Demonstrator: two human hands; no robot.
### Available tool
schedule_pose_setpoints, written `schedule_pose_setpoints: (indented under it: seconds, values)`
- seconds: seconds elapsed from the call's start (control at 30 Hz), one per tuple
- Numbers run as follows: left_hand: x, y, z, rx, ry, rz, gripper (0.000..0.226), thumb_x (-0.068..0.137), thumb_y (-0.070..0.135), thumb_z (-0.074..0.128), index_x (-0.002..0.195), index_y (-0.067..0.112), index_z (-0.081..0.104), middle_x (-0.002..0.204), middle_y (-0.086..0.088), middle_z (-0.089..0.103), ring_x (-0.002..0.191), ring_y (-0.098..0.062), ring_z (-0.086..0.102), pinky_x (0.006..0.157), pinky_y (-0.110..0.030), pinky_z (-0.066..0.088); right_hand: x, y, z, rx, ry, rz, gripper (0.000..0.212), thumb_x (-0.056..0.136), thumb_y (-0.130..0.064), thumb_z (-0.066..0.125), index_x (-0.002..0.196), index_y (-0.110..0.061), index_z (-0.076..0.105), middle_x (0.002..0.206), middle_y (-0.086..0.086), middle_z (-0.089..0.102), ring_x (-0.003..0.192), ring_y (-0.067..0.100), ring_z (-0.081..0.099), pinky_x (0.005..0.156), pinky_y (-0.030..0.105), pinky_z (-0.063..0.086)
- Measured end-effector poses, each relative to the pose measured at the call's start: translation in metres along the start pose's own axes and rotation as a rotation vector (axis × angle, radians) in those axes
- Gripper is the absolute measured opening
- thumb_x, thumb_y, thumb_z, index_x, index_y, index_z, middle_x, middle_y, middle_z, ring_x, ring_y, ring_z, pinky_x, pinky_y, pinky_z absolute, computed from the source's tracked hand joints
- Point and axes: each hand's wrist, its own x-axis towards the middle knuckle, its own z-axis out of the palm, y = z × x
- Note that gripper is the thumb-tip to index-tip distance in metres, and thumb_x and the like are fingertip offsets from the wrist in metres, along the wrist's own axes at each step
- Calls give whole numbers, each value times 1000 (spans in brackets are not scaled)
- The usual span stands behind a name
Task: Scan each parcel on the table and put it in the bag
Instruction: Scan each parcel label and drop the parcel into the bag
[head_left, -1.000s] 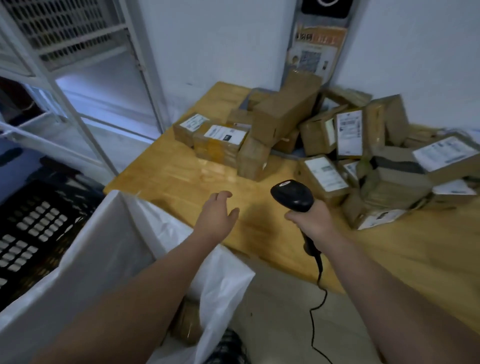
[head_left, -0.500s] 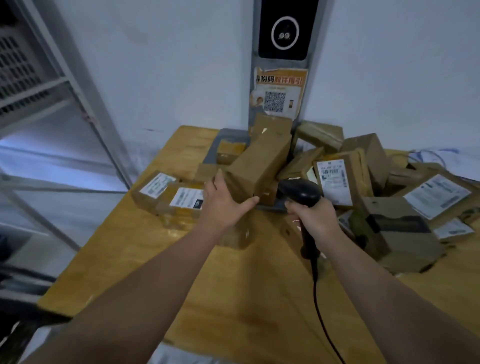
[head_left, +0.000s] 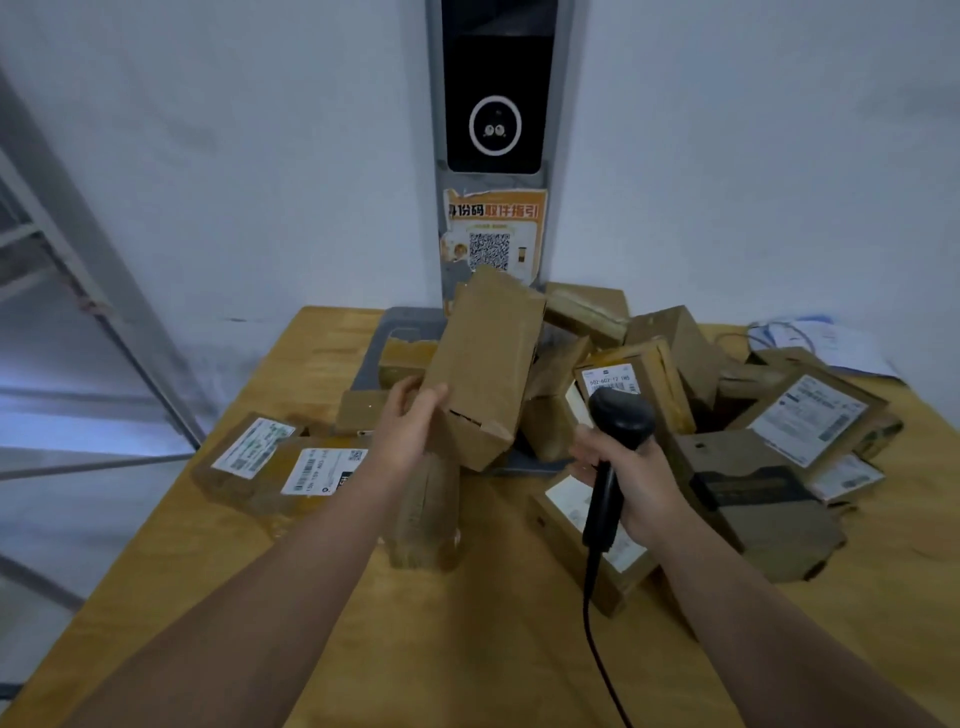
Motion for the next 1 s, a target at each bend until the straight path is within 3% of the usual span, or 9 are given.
schedule_pose_setpoints:
  seconds: [0.07,0.17,0.27,0.37,0.43,0.5,0.6,0.83,1.0]
  values:
    - [-18,0,3,-323,-117,-140,39,93,46,53,126,25,53,126,-5,60,113,-22,58,95,-41,50,-2,-4,-5,125,-34,19,70,66,-29,86,123,-7,52,102,8,63,95,20,65,79,36,57]
    - [-40,-7,14,-542,-357,-297,48,95,53,41,129,21,54,125,-13,64,115,-32,60,85,-42,55,-13,-11,-9,201,-136,62,42,81,-26,72,118,-10,60,103,5,72,99,21,67,79,38,56]
    - [-55,-20,30,-362,-347,-290,42,100,45,35,130,23,54,131,-13,60,116,-28,60,87,-41,53,-29,-15,-12,260,-220,81,26,86,-29,63,107,-14,65,102,4,75,97,20,71,76,34,54]
    - [-66,-28,41,-126,-212,-70,31,102,23,42,125,34,60,131,-4,61,118,-20,58,103,-45,45,-43,-16,-24,225,-217,25,42,78,-21,69,119,-12,64,110,6,73,105,22,68,83,37,54]
    - [-86,-17,48,-60,-239,-7,27,98,41,48,120,37,63,124,5,65,119,-16,57,106,-41,42,-50,-15,-31,74,-193,-44,50,77,-14,75,125,-13,60,115,5,71,110,22,66,91,40,53]
    - [-109,-3,59,71,-308,-24,63,79,73,46,130,36,52,129,10,59,124,-15,51,107,-36,37,-60,-11,-34,-81,-176,-113,61,75,-16,80,131,-19,55,119,0,69,112,16,64,95,39,51]
    - [-125,3,74,201,-217,104,112,61,70,61,152,32,8,146,6,37,132,-18,40,108,-40,36,-78,-11,-36,-210,-192,-197,58,77,-12,79,130,-19,56,116,-3,69,110,10,63,92,30,52]
    - [-150,-12,83,141,-67,200,112,68,42,79,151,29,4,127,14,36,113,-6,42,76,-13,39,-107,-30,-67,-255,-373,-197,35,80,7,66,102,-20,69,97,-6,73,94,3,67,75,16,51]
    - [-161,-24,94,25,-95,99,121,55,57,79,151,37,8,138,9,39,121,-13,45,100,-37,44,-106,-30,-80,-142,-281,-135,41,78,-2,72,114,-21,67,107,-4,73,103,12,67,81,26,53]
